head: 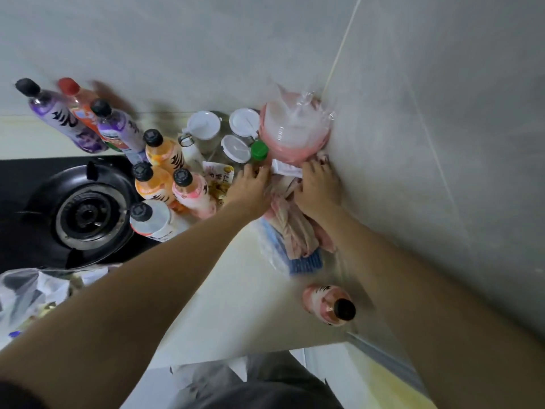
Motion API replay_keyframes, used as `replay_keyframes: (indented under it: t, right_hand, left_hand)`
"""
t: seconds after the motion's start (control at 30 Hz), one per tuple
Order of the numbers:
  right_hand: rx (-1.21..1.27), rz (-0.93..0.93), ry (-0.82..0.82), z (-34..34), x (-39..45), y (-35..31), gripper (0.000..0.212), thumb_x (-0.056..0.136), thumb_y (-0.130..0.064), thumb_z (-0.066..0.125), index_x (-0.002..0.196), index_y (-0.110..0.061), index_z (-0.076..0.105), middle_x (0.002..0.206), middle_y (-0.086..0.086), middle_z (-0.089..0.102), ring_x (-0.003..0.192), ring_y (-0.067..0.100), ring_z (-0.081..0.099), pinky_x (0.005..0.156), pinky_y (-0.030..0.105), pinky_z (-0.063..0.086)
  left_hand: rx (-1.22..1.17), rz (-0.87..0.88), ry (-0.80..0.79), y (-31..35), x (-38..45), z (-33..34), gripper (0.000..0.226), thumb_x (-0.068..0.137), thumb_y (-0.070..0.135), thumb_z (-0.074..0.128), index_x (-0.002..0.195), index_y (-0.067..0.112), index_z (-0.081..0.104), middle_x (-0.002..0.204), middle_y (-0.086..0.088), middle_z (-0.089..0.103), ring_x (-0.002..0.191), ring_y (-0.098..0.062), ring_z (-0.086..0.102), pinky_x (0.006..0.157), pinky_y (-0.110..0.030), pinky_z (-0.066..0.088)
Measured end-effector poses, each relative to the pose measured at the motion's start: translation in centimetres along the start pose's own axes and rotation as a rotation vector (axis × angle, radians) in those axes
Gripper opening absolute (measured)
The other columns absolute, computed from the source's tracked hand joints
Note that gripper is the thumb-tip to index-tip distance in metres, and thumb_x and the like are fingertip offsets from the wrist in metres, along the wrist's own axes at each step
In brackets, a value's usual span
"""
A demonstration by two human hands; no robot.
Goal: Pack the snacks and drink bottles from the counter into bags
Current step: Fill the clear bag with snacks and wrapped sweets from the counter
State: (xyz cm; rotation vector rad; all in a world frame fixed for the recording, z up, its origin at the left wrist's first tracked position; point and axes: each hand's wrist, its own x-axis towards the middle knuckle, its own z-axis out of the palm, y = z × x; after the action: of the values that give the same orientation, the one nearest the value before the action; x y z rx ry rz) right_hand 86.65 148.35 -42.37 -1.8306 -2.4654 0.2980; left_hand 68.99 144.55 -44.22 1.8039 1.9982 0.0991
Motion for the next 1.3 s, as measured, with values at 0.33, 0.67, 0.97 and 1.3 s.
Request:
replay_keyframes:
  t: [0.33,0.67,0.97,1.3]
  right_hand:
    - [0.072,0.071,-0.034,1.4,-1.2,-0.2,0.049,0.094,-0.025,0.068,0.141,-0.016,0.056,0.146,0.013,0.050,0.141,0.036,0.044,0.105,0.044,0.049]
    - [0.184,0.084,0.161,-1.7,-4.3,-3.2,0.028,0.092,-0.018,0.066,0.115,-0.003,0.059,0.135,0.020,0.058,0.137,0.039,0.048,0.091,0.049,0.057]
    - [0.380,0.290,0.132,0.1,-13.8,-12.7,0.060,0.084,-0.040,0.046,0.130,-0.003,0.055,0.121,0.019,0.066,0.108,0.041,0.062,0.082,0.045,0.052]
    - [0.636,0.157,0.026,4.9,-24.2,-27.5,0.017,0.083,-0.015,0.070,0.096,-0.007,0.061,0.098,0.007,0.057,0.087,0.027,0.056,0.075,0.038,0.046]
  left_hand:
    - [0.009,0.021,0.198,0.4,1.6,1.7,0.022,0.101,0.029,0.053,0.117,0.014,0.048,0.116,-0.018,0.048,0.107,-0.039,0.049,0.078,-0.052,0.054]
    - [-0.138,0.114,0.200,-1.1,-6.8,-1.1,0.037,0.089,0.035,0.068,0.112,0.013,0.050,0.120,-0.012,0.042,0.109,-0.033,0.052,0.071,-0.036,0.047]
    - [-0.115,0.099,0.103,-7.8,-20.7,-2.1,0.040,0.085,0.035,0.068,0.115,0.016,0.051,0.115,-0.006,0.041,0.100,-0.031,0.054,0.063,-0.036,0.040]
    - [-0.104,-0.033,0.158,-20.1,-30.8,-4.9,0.036,0.084,0.036,0.066,0.113,0.018,0.054,0.112,-0.003,0.039,0.097,-0.029,0.055,0.066,-0.039,0.051]
